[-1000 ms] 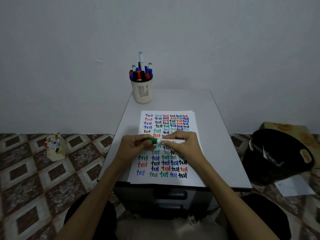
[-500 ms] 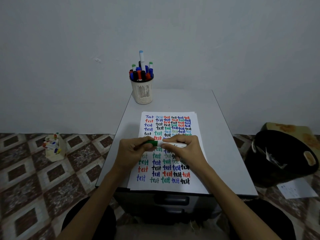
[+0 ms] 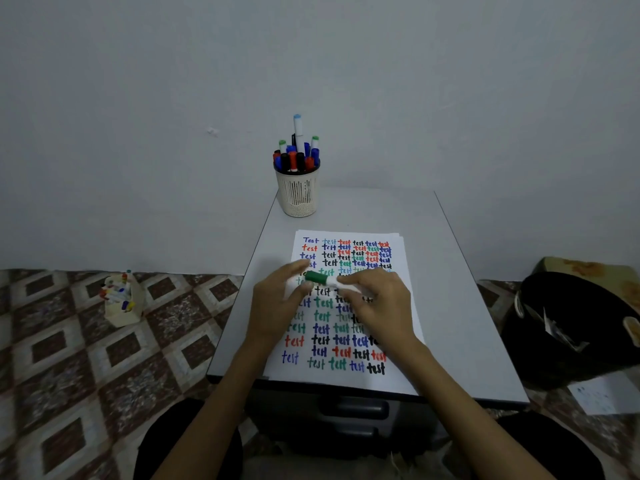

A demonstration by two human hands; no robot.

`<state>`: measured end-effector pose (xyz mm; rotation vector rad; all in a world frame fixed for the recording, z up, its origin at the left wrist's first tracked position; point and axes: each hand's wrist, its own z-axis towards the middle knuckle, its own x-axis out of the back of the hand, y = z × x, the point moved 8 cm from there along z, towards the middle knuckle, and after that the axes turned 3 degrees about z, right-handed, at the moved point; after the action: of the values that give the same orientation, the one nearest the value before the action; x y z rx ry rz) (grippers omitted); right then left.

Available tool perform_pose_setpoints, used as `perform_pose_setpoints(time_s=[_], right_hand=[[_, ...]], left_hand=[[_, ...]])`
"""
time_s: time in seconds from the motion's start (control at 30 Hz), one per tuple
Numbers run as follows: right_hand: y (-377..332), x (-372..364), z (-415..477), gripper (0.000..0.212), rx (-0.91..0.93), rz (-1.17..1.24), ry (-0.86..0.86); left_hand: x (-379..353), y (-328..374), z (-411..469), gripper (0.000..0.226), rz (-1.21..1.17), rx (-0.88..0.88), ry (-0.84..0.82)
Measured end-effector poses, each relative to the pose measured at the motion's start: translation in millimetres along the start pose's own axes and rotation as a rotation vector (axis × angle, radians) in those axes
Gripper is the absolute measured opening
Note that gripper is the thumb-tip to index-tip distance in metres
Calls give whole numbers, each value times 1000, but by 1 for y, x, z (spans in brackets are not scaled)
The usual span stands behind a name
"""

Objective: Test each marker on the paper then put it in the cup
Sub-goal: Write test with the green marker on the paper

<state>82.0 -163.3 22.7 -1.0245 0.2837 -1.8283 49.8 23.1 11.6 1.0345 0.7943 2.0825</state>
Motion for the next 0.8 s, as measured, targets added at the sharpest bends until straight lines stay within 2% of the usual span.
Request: perform_pose_setpoints(time_s=[0.07, 0.13, 0.27, 0.47, 0.63, 0.73, 0.8], right_hand=[[7, 0, 10, 18, -70, -2, -26], [16, -1, 28, 29, -140, 29, -70], [33, -2, 80, 44, -195, 108, -100], [43, -13, 161, 64, -319, 261, -81], [13, -15, 236, 84, -197, 381, 66], [-5, -12, 269, 77, -73, 399, 189], [-13, -13, 286, 68, -22, 374, 229]], left_hand=[[-1, -12, 0, 48, 105, 77, 5], [-8, -20, 0, 52, 227, 137, -51], [-29, -27, -1, 54, 531, 132, -212], [-30, -28, -1, 56, 589, 129, -246], [-32, -28, -1, 62, 600, 126, -248], [-30, -28, -1, 79, 580, 133, -228], [-29, -28, -1, 82, 567, 135, -224]])
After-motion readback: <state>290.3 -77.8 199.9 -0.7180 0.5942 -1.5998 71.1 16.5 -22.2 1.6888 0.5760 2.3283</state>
